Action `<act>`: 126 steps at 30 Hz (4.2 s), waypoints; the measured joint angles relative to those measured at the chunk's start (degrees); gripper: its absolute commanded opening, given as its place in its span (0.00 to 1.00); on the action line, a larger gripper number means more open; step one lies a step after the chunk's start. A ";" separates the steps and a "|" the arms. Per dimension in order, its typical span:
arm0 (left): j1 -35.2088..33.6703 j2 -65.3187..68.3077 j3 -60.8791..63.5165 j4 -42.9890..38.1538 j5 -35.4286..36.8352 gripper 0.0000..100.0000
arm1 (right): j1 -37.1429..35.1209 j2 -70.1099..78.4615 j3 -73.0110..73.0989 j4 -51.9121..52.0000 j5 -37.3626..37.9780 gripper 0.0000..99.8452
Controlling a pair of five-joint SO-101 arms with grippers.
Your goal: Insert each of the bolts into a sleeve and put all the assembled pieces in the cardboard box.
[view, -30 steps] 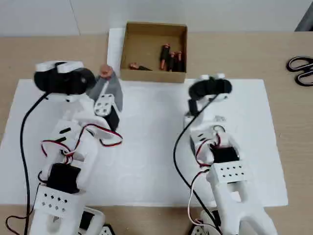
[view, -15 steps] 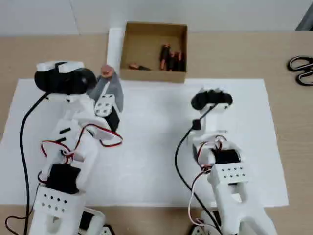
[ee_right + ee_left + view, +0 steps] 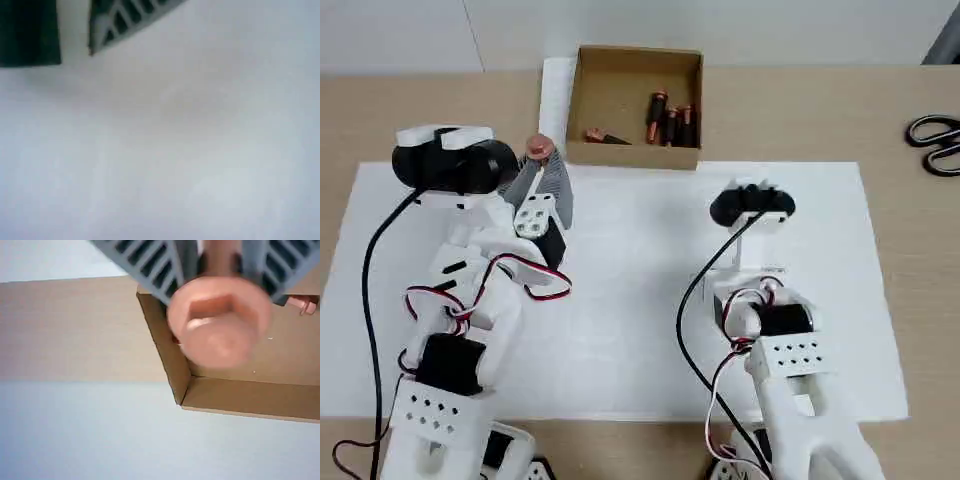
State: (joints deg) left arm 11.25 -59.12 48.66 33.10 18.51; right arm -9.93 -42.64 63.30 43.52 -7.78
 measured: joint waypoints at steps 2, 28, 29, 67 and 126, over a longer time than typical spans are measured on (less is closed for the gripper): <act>0.00 0.00 0.00 0.00 0.00 0.01 | -2.11 0.00 -2.02 3.16 -0.09 0.15; 0.00 0.00 0.00 0.00 0.00 0.01 | -1.76 41.05 -48.53 38.51 -1.85 0.24; 0.00 0.00 0.00 0.00 0.00 0.01 | -0.44 42.73 -49.32 38.51 -1.85 0.24; 0.00 0.00 0.00 0.00 0.00 0.01 | -1.41 63.47 -56.53 39.12 0.79 0.16; 0.88 9.23 -24.35 27.34 0.88 0.01 | -6.68 -38.24 4.75 -7.12 17.85 0.00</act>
State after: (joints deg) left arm 12.13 -49.89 24.31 60.44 19.38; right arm -16.62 -80.88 68.04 36.40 10.07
